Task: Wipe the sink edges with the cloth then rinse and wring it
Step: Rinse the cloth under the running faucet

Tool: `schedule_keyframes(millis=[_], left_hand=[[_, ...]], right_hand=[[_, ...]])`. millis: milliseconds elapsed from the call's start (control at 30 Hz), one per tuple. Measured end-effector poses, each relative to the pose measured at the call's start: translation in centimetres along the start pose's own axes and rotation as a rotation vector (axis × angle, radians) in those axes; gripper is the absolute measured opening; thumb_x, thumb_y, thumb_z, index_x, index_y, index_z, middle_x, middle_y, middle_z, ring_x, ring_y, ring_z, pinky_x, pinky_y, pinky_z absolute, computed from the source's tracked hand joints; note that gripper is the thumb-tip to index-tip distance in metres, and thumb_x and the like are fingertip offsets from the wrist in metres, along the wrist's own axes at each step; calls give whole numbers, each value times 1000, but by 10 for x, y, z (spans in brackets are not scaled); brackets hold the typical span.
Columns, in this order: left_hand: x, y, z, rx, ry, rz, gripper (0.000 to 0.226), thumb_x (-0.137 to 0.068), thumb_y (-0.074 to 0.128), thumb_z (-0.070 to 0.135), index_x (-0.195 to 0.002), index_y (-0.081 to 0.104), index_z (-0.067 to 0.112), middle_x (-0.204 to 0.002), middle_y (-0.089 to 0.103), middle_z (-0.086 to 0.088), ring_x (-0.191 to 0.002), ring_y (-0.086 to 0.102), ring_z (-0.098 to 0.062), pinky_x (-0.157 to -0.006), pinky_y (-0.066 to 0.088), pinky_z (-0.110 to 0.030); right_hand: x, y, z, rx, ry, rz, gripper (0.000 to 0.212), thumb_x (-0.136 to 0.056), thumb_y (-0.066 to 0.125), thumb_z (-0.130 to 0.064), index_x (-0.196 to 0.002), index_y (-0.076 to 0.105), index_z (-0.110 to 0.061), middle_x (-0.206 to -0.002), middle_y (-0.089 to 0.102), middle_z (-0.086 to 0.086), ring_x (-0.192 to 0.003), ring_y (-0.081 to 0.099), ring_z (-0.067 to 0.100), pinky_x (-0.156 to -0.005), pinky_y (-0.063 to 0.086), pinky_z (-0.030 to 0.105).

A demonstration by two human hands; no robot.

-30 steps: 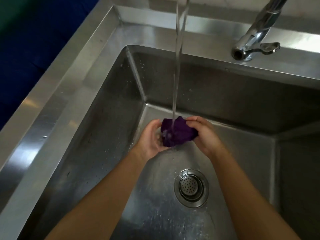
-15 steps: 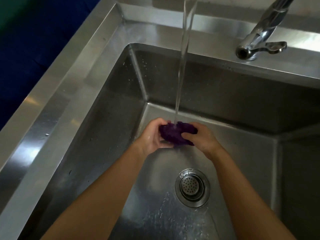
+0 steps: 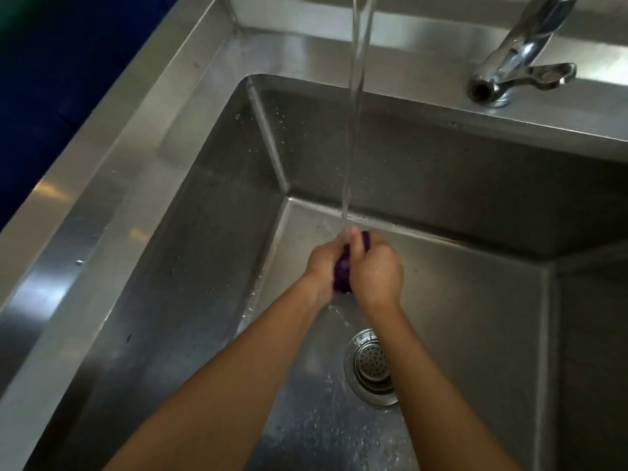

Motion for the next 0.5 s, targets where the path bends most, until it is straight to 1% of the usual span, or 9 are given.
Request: schedule_keyframes(millis=[33,67,133,200,267,333,400,433,500], left_hand=[[0,1,-4,-36,20,7,36,-95,48,38,-68,57,16,-52,61,0,-44,58,-14,-43,44,-19],[0,1,-7,-84,62,30,33,-95,47,39,-72,58,18,-61,63,-1,-52,60,-16,-46,47,-23],[-2,-2,-8,-146,197,99,25,-95,49,38,-77,56,21,-77,63,-3,-69,62,-20,-53,51,-28],[-7,-7,-3,-222,315,167,20,-93,54,32,-76,53,22,-80,62,-2,-77,61,-20,-62,52,-27],[-9,-11,5,-219,351,208,19,-92,54,25,-74,54,22,-76,61,1,-72,58,-15,-63,49,-22],[-8,-11,14,-179,261,166,29,-93,51,29,-67,59,19,-69,62,-2,-70,58,-18,-72,50,-28],[-7,-10,17,-194,183,120,41,-95,46,38,-63,60,16,-64,61,-4,-67,58,-20,-78,49,-36],[-5,-9,16,-199,171,118,43,-96,44,39,-63,59,15,-61,59,-3,-64,57,-19,-77,49,-36],[-3,-7,13,-171,183,118,45,-97,42,35,-59,56,15,-51,56,1,-57,53,-18,-65,47,-31]], right_hand=[[-8,1,2,-6,68,16,44,-98,35,-43,-96,61,-7,-92,67,15,-85,62,32,-66,38,29],[-14,2,5,-28,119,7,46,-98,34,-43,-98,61,-5,-95,68,17,-90,63,35,-69,42,32],[-22,6,8,-61,146,-27,48,-98,33,-43,-100,61,-4,-98,68,20,-95,62,37,-76,46,37],[-20,6,7,-38,150,-42,45,-98,32,-43,-106,56,-6,-103,66,22,-98,61,38,-79,45,38],[-7,3,2,-10,126,-64,44,-98,29,-46,-109,52,-9,-104,66,20,-98,61,37,-76,43,37],[12,0,-5,-15,49,-82,42,-97,30,-47,-110,52,-13,-101,65,15,-94,61,34,-71,39,32],[26,0,-12,-24,-21,-63,39,-96,32,-48,-107,52,-16,-96,64,9,-86,61,27,-68,40,29],[28,1,-14,-23,-35,-34,40,-96,32,-49,-105,53,-16,-92,64,6,-82,61,24,-66,42,29],[25,2,-18,-7,-17,34,42,-96,31,-50,-100,56,-16,-86,65,5,-76,62,22,-62,43,28]])
Point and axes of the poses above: each hand's wrist, its own x-axis away from the middle knuckle, its own y-axis out of the palm, z = x × y, the point moved 1 cm from there along -x, towards the middle knuckle
